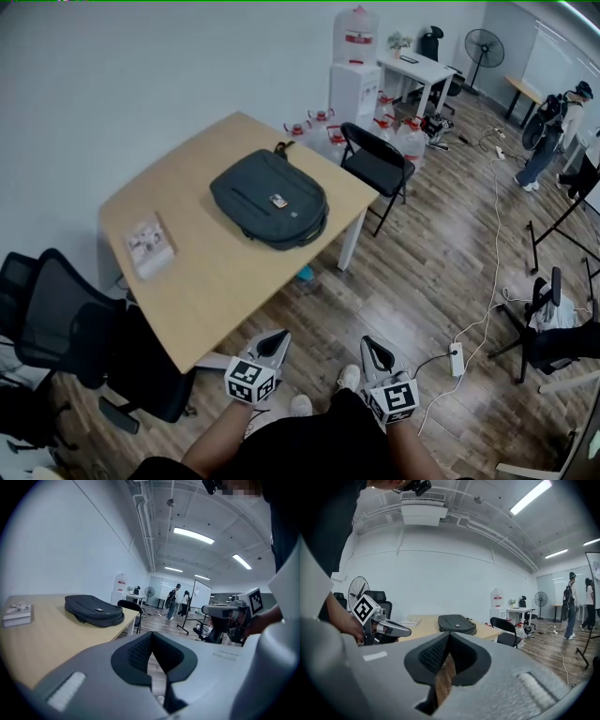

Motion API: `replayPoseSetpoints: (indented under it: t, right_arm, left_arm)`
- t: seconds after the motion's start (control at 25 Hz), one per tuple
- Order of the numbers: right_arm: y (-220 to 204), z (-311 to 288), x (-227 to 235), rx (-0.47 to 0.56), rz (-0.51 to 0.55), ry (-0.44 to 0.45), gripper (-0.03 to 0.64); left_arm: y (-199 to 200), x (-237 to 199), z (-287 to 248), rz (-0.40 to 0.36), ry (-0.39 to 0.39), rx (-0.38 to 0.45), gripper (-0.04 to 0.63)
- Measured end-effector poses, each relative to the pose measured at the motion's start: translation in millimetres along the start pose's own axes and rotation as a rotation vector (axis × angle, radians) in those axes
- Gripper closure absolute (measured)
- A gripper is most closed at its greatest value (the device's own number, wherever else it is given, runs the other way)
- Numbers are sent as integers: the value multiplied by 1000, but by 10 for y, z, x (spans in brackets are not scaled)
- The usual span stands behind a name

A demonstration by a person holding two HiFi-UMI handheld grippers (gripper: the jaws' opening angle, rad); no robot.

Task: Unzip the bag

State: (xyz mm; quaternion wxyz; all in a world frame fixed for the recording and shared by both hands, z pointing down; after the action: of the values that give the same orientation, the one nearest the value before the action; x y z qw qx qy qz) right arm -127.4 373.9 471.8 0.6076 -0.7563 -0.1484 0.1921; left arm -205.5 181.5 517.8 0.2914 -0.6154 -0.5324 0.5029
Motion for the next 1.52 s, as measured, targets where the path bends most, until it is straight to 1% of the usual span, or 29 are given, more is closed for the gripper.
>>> replayPoseSetpoints:
  t: [0.16, 0.28, 0.56, 0.72, 0.8, 1.0, 1.16, 1.52]
  right_arm:
    - [-26, -278, 131, -9, -2, 41, 614]
    - [-8, -507, 258, -8, 11, 88, 614]
    - [-76, -1009, 626, -37, 19, 217, 614]
    - [-51, -1290, 783, -20, 37, 281, 614]
    - [-53, -1396, 867, -4, 54, 293, 614]
    - [-166, -1580, 1045, -14, 50, 348, 614]
    - [-173, -1709, 1133, 0, 44, 393, 614]
    - [-185, -2056, 1063, -18, 38, 479, 614]
  left_arm:
    - [17, -130, -129, 15, 24, -19, 577]
    - [90, -222, -288, 12, 50, -28, 577]
    - [387, -416, -730, -2, 123, -11, 577]
    - [479, -514, -909, 7, 171, -5, 577]
    - [501, -547, -971, 13, 199, -4, 577]
    - [576, -611, -1093, 23, 267, 10, 577]
    - [601, -653, -1124, 31, 318, 17, 577]
    - [495, -871, -1014, 89, 407, 0, 577]
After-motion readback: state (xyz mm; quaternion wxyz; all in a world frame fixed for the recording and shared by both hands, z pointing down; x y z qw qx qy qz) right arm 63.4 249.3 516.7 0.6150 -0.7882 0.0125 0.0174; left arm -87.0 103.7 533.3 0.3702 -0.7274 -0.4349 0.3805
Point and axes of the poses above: the fingertips, and each gripper's own axes: z backward along the fingers, x to its right, y out of its top, the point moved 3 cm from there along z, backward along the fingers, and after that the axes turned 8 degrees about z, right-handed, at the moved point
